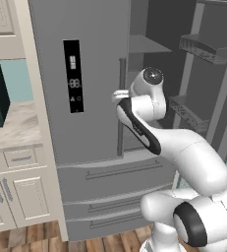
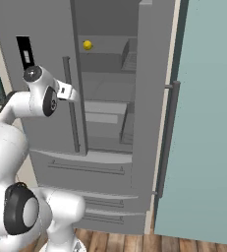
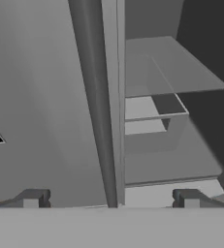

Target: Retrieve a lemon from the fridge and place it on the cutting board with the fish.

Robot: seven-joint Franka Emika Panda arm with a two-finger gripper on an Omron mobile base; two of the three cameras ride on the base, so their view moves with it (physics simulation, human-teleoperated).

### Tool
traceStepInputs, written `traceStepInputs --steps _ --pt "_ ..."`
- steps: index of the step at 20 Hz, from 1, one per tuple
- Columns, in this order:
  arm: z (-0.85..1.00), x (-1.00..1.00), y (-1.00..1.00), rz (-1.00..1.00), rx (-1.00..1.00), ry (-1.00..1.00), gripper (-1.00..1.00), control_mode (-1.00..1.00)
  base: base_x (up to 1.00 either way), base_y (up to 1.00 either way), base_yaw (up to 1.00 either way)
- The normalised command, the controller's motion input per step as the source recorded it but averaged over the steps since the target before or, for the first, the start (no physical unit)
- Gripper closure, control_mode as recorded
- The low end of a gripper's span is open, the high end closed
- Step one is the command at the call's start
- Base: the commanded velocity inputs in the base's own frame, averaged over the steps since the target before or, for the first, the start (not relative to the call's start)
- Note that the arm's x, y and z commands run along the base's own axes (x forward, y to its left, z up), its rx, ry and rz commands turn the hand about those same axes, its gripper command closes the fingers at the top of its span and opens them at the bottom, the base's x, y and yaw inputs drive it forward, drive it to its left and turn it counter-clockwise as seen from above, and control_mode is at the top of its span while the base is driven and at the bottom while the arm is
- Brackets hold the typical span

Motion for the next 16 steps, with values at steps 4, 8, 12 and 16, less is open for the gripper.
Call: traceStepInputs --steps 4,8,12,16 --pt "0.00 0.64 0.04 0.00 -0.03 0.00 -1.00 -1.00 0.00 0.00 0.00" --pt "0.00 0.49 0.00 0.00 -0.07 0.00 -1.00 -1.00 0.00 0.00 0.00" --pt "-0.05 0.43 0.00 0.00 -0.06 0.00 -1.00 -1.00 0.00 0.00 0.00" --pt "-0.02 0.41 0.00 0.00 -0.02 -0.01 -1.00 -1.00 0.00 0.00 0.00"
